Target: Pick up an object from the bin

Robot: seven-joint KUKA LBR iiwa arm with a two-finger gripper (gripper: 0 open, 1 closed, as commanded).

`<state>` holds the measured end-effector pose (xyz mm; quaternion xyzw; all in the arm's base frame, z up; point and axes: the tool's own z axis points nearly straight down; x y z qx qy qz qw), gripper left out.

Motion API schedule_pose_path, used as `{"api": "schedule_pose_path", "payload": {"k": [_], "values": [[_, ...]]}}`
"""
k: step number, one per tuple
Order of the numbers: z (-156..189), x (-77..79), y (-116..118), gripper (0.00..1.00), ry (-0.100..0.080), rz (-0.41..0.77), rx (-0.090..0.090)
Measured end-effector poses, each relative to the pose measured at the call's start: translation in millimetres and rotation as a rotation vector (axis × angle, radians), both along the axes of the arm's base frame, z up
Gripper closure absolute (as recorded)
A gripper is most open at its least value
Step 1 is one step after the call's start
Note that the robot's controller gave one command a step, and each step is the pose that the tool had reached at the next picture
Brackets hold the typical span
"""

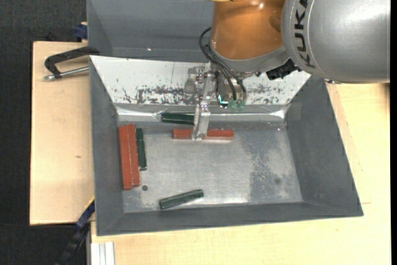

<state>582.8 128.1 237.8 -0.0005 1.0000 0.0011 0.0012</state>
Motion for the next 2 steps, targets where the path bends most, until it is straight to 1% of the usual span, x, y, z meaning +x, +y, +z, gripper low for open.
{"api": "schedule_pose_path", "payload": {"k": [1,2], "values": [[-40.4,6.6,-4.3,0.0,-0.008,0.01,0.002],[-97.2,1.5,-18.0,0.0,0.001,-0.1,0.0]]}}
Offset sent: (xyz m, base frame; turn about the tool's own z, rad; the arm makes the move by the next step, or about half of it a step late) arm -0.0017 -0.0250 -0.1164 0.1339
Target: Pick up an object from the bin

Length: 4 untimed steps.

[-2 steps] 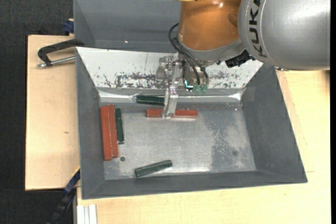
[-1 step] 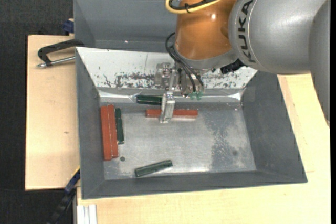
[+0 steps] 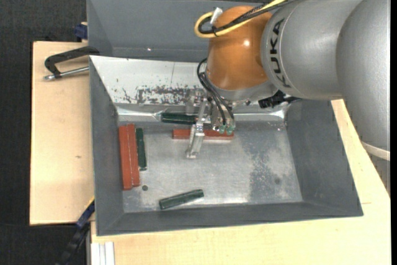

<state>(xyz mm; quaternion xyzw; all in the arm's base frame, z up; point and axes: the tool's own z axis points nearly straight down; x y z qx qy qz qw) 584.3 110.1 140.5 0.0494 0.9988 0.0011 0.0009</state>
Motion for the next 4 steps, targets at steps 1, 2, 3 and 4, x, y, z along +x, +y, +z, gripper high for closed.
{"api": "schedule_pose_path", "payload": {"k": [1,2,3,4], "values": [[-9.5,-1.3,-2.7,0.0,0.0,-0.026,0.0],[5.2,-8.6,-7.8,0.0,0.009,0.07,-0.002],[7.9,7.8,-15.3,0.0,-0.014,0.267,-0.002],[-61.8,12.2,-22.9,0.0,-0.005,0.464,-0.003]]}}
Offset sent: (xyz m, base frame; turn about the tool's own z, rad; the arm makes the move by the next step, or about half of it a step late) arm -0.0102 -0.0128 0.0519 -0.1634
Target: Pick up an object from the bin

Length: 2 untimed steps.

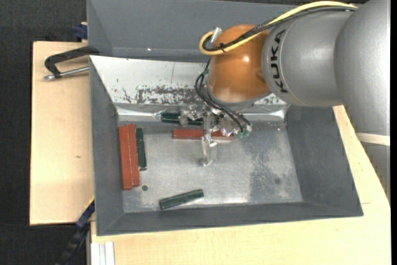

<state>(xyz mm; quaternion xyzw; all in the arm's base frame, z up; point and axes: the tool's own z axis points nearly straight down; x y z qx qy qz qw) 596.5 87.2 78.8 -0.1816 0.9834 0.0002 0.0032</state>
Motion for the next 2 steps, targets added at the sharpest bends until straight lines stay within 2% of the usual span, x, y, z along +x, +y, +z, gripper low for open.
{"api": "schedule_pose_path", "payload": {"k": [1,2], "values": [[2.2,-1.6,0.7,1.0,0.002,-0.006,0.002],[2.2,-1.6,0.6,1.0,0.002,-0.006,0.002]]}}
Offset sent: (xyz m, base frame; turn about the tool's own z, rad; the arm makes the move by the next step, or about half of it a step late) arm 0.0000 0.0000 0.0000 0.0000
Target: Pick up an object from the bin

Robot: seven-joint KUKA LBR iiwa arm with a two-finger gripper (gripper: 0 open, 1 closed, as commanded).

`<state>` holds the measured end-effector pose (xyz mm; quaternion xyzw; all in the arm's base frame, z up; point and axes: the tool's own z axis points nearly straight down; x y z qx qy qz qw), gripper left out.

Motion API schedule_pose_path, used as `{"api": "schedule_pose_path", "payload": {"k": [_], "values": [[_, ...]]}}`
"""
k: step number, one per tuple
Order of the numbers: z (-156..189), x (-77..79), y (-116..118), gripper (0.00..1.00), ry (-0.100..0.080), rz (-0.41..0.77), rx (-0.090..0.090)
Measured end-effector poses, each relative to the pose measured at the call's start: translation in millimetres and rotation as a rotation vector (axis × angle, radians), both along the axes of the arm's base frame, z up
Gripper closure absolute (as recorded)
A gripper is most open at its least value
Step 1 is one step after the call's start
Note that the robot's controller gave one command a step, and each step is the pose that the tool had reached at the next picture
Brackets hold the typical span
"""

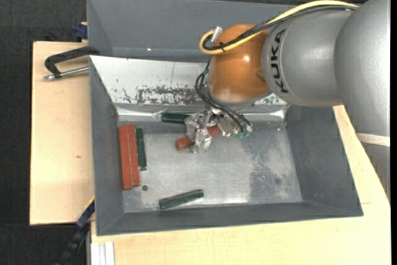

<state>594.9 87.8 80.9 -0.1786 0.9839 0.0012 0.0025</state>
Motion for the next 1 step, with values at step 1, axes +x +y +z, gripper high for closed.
{"api": "schedule_pose_path", "payload": {"k": [1], "values": [[204.6,-4.3,17.2,1.0,0.0,0.142,-0.002]]}}
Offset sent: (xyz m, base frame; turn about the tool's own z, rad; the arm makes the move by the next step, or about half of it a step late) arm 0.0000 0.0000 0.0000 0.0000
